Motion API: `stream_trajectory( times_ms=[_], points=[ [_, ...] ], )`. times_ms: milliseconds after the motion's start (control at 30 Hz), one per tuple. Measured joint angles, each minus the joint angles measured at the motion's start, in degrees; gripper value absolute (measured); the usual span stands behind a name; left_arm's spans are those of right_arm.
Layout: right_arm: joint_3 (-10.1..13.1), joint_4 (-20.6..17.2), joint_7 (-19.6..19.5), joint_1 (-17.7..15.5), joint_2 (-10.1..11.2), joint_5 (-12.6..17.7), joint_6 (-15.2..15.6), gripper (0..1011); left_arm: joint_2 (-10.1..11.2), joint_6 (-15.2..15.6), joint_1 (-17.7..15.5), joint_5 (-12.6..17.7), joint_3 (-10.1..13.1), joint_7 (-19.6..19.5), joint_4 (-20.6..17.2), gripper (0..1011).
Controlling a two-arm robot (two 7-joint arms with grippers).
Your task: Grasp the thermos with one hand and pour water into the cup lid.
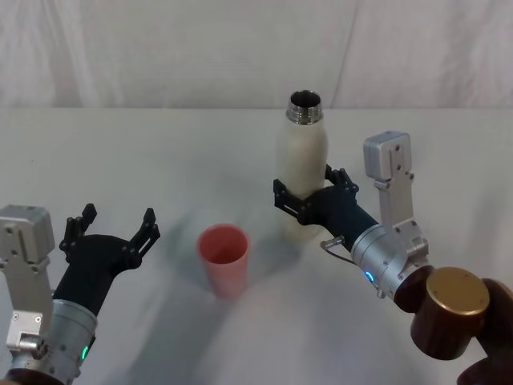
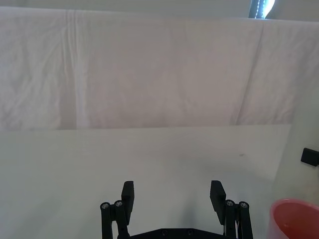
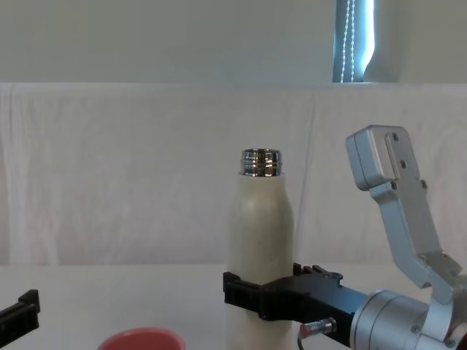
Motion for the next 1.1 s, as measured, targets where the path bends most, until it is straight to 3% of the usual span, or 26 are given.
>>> stream_trajectory(
  times_ms=[1100],
  points=[
    [0.10,-3.00,-0.32,-2.05,0.57,-0.28,-0.09,1000,0.00,0.00,0.00,0.00,0.00,0.00,0.00,1001]
  ],
)
